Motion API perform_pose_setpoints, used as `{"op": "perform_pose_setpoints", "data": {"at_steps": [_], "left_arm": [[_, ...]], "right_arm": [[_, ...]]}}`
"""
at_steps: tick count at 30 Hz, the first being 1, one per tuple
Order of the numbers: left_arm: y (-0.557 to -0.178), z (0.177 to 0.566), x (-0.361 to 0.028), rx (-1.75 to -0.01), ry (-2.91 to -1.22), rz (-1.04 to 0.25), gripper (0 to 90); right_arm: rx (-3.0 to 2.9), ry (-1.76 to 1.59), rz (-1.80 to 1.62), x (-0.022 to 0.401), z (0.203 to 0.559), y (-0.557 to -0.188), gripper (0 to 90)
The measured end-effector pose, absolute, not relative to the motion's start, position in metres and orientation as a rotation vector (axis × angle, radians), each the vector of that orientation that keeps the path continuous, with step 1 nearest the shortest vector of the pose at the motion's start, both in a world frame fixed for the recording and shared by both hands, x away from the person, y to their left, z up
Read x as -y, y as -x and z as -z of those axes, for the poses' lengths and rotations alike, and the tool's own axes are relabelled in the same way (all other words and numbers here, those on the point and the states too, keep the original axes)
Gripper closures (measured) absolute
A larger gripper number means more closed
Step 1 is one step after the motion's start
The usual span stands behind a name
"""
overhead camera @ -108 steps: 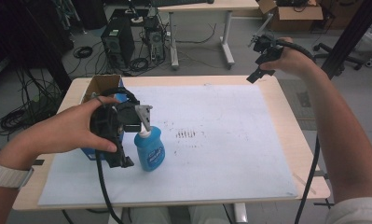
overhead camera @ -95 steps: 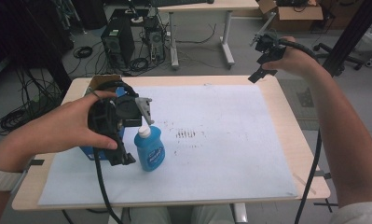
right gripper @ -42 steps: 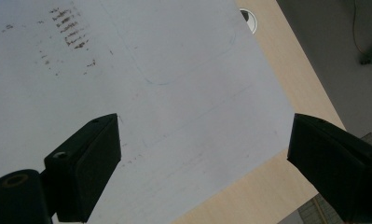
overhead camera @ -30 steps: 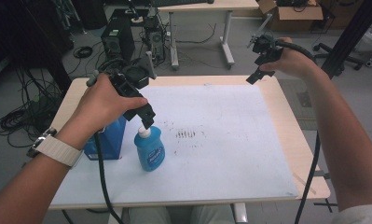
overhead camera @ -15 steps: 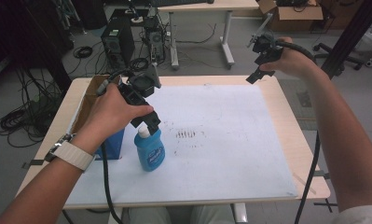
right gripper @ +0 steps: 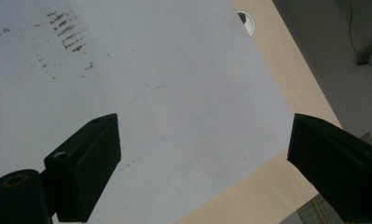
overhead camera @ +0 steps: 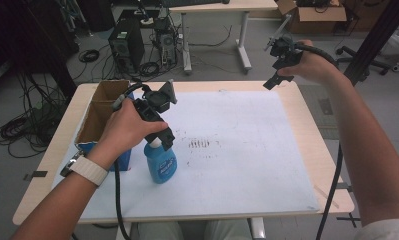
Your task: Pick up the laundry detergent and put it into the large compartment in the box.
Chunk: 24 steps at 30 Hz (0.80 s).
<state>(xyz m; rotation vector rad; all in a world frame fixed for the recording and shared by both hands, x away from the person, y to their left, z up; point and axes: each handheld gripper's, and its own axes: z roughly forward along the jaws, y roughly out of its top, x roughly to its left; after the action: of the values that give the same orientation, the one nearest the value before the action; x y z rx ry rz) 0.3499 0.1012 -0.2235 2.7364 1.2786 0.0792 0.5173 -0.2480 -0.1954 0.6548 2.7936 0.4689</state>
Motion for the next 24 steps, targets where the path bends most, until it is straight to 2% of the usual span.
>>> {"op": "perform_pose_setpoints", "data": {"at_steps": [24], "left_arm": [[-0.348, 0.264, -0.098, -1.217, -2.794, -0.056, 5.9]], "right_arm": [[-2.799, -0.643, -0.461, 0.244, 0.197, -0.517, 9.2]]}}
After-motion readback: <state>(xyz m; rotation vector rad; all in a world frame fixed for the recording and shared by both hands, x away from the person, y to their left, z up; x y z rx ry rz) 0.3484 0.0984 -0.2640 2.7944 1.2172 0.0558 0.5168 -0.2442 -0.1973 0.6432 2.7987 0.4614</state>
